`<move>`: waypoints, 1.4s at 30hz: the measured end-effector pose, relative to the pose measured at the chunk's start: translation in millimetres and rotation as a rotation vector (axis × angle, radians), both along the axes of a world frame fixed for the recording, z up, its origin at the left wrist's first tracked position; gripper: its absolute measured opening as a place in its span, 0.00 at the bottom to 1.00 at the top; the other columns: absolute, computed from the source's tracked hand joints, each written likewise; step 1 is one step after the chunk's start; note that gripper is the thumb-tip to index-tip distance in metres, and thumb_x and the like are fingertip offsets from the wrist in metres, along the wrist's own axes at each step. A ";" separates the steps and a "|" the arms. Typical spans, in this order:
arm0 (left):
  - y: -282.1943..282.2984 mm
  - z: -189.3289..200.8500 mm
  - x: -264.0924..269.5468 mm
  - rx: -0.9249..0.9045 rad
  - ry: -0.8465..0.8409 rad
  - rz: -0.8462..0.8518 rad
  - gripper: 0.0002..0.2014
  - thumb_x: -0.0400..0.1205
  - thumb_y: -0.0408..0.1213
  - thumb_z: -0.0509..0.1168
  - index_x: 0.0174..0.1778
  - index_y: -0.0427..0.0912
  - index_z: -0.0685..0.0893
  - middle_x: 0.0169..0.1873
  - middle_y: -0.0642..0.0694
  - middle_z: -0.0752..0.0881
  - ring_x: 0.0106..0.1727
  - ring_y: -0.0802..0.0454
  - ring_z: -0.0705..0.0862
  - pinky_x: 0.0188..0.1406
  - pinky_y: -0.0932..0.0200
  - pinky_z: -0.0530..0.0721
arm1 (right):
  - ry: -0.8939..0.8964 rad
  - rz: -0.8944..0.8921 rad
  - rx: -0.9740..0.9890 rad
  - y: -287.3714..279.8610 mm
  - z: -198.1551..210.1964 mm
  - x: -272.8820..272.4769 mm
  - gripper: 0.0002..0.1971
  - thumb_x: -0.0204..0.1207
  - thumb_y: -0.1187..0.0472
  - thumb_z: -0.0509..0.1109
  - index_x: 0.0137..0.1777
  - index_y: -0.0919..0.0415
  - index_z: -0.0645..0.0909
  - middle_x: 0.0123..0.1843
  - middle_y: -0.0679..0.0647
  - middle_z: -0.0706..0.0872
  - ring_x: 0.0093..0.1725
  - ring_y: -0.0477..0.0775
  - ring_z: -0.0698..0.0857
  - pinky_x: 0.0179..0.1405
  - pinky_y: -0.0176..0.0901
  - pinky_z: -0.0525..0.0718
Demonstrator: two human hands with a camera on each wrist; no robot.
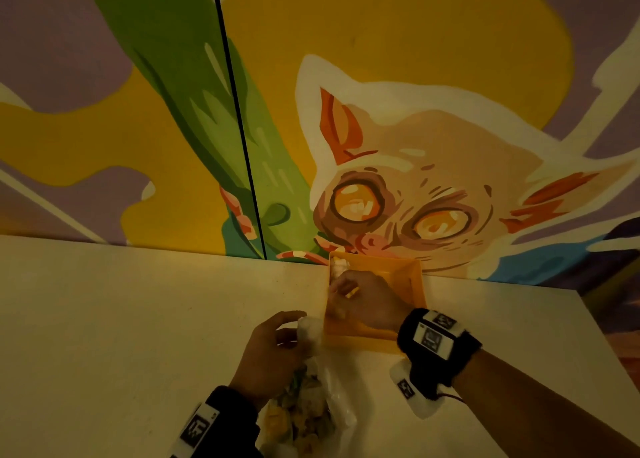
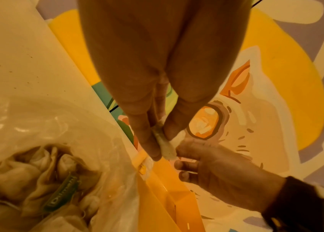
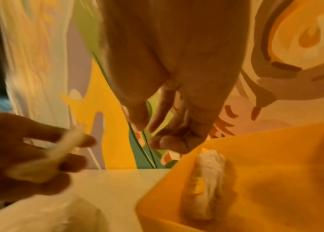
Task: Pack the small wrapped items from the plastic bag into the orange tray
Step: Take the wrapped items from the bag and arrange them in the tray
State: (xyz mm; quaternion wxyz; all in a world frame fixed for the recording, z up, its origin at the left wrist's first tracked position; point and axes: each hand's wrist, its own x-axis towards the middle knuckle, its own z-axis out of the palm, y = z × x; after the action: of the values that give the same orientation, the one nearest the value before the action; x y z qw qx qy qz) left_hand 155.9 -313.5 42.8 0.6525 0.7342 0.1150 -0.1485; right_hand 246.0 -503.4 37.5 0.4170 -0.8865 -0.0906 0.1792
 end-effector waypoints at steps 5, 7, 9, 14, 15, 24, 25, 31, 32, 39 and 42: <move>-11.4 -0.5 4.8 0.014 -0.043 -0.037 0.22 0.76 0.30 0.75 0.64 0.47 0.79 0.36 0.49 0.93 0.42 0.57 0.91 0.37 0.70 0.85 | 0.132 0.251 0.053 5.7 19.5 -29.1 0.15 0.75 0.45 0.74 0.58 0.48 0.84 0.52 0.43 0.86 0.54 0.41 0.84 0.54 0.37 0.85; -14.3 0.0 5.0 0.006 -0.052 -0.038 0.22 0.76 0.30 0.74 0.64 0.47 0.79 0.38 0.48 0.93 0.43 0.56 0.91 0.39 0.69 0.85 | 0.099 0.231 0.115 2.4 22.3 -32.2 0.10 0.75 0.50 0.75 0.53 0.52 0.87 0.49 0.46 0.88 0.52 0.43 0.86 0.56 0.43 0.86; -15.5 0.1 3.6 -0.011 -0.051 -0.032 0.21 0.76 0.31 0.74 0.64 0.46 0.79 0.41 0.45 0.92 0.45 0.53 0.91 0.41 0.66 0.87 | 0.092 0.203 0.173 -2.7 23.7 -31.6 0.02 0.76 0.57 0.76 0.47 0.53 0.87 0.45 0.46 0.89 0.47 0.43 0.87 0.53 0.44 0.88; -12.4 -3.0 -0.6 -0.001 -0.092 0.017 0.15 0.76 0.27 0.73 0.58 0.39 0.86 0.44 0.45 0.92 0.47 0.49 0.91 0.42 0.60 0.90 | 0.146 0.085 0.225 -7.4 30.0 -26.3 0.05 0.76 0.57 0.75 0.49 0.55 0.85 0.48 0.52 0.88 0.44 0.49 0.88 0.45 0.47 0.90; -11.8 -3.2 -0.3 0.005 -0.112 0.035 0.13 0.75 0.27 0.74 0.55 0.40 0.88 0.42 0.46 0.92 0.46 0.49 0.91 0.42 0.59 0.90 | 0.221 0.095 0.249 -4.5 29.2 -27.4 0.11 0.74 0.53 0.76 0.54 0.54 0.84 0.51 0.53 0.86 0.45 0.51 0.89 0.43 0.46 0.90; -7.6 -5.9 3.9 0.100 -0.096 -0.008 0.20 0.75 0.29 0.75 0.62 0.45 0.82 0.37 0.48 0.93 0.41 0.51 0.92 0.51 0.48 0.90 | 0.037 0.149 0.225 12.0 14.5 -30.0 0.04 0.75 0.55 0.76 0.48 0.50 0.86 0.47 0.43 0.88 0.51 0.46 0.85 0.56 0.48 0.86; -7.0 -6.6 3.6 0.096 -0.089 -0.009 0.20 0.75 0.29 0.75 0.62 0.45 0.81 0.37 0.48 0.93 0.41 0.52 0.92 0.51 0.49 0.90 | 0.048 0.170 0.228 11.2 14.2 -29.5 0.03 0.75 0.56 0.76 0.46 0.49 0.87 0.45 0.43 0.88 0.49 0.45 0.86 0.53 0.45 0.87; -6.2 -8.3 1.4 0.039 -0.031 0.024 0.13 0.79 0.30 0.72 0.58 0.40 0.85 0.41 0.44 0.92 0.42 0.51 0.92 0.46 0.56 0.91 | 0.073 0.147 0.230 -2.4 18.8 -14.5 0.03 0.75 0.58 0.76 0.46 0.55 0.87 0.40 0.44 0.87 0.38 0.39 0.85 0.41 0.36 0.85; -5.3 -9.3 0.6 0.049 -0.026 0.035 0.11 0.79 0.29 0.71 0.58 0.40 0.85 0.42 0.44 0.92 0.41 0.51 0.92 0.45 0.57 0.90 | 0.072 0.146 0.200 -5.1 19.7 -11.3 0.02 0.75 0.58 0.76 0.45 0.53 0.87 0.40 0.42 0.87 0.38 0.39 0.85 0.40 0.35 0.84; 7.9 -14.4 -7.7 0.093 0.022 0.074 0.09 0.82 0.30 0.67 0.54 0.46 0.85 0.46 0.47 0.91 0.45 0.53 0.91 0.44 0.61 0.89 | 0.204 0.061 -0.028 -23.5 5.5 15.2 0.06 0.78 0.55 0.73 0.51 0.55 0.84 0.46 0.52 0.87 0.40 0.49 0.86 0.35 0.40 0.86; 13.7 -15.2 -12.0 0.084 0.031 0.082 0.08 0.81 0.28 0.67 0.51 0.45 0.86 0.44 0.46 0.92 0.46 0.49 0.91 0.48 0.54 0.90 | 0.292 0.082 -0.107 -23.2 -4.2 22.1 0.09 0.79 0.55 0.72 0.55 0.58 0.83 0.47 0.56 0.87 0.41 0.52 0.87 0.41 0.44 0.88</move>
State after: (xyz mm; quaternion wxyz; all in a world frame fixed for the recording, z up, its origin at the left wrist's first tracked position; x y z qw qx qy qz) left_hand 143.9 -299.9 27.6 0.6248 0.7531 0.1611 -0.1281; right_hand 268.1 -526.6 33.3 0.3702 -0.8675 -0.0553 0.3275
